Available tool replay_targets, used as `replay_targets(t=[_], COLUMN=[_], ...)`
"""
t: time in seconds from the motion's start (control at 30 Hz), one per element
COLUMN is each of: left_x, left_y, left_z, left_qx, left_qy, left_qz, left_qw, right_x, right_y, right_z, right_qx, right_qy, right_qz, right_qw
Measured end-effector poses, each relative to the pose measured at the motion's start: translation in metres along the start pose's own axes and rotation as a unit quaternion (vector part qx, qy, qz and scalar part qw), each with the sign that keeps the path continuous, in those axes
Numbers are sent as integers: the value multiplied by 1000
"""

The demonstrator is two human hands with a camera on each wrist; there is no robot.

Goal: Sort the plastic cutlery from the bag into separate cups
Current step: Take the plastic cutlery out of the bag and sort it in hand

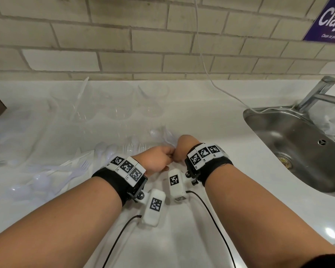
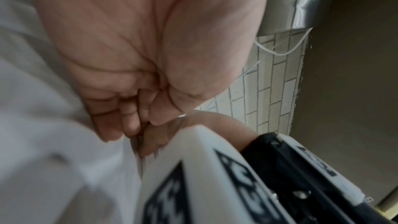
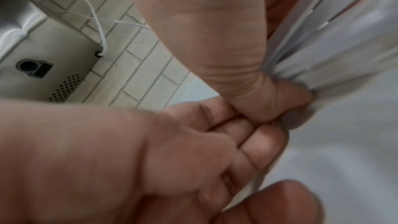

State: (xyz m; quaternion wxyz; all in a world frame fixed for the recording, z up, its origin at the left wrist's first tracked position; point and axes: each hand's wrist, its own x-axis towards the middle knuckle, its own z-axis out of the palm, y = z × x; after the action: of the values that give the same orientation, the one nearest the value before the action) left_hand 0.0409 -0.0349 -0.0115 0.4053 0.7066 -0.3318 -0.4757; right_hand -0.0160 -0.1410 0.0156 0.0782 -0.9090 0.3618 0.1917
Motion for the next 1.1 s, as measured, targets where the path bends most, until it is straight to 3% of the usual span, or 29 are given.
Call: replay_targets(t=[0.1,0.2,0.33,0.4,0.53,0.73,1.0,1.1], left_x=[-3,-4,-2,-1,-6,-12,-31,-36], left_y=[4,13,14,13,16,19,39,46], left_z=[-2,-8,-30,-38,-46,-49,-49,-44], left_qx=[17,6,51,33,3,-19,-199,-181], left_qy=[5,48,241,288,283,252,257,236], left_qz=[2,8,39,59,92,78,204,236], left_qw=[1000,999,969,955,955,964,923,925], right_x=[1,1,-1,-2,-4,-12,-40,-43], right_y=[-2,0,5,8,15,24,14,2], right_z=[1,1,1,3,10,3,-24,-24], right_qx=[1,2,21,38,70,114,259,321], right_qy=[2,-4,4,9,44,71,68,41], right_qz=[1,16,27,23,14,-45,-157,-163], right_qw=[1000,1000,999,999,997,990,951,932])
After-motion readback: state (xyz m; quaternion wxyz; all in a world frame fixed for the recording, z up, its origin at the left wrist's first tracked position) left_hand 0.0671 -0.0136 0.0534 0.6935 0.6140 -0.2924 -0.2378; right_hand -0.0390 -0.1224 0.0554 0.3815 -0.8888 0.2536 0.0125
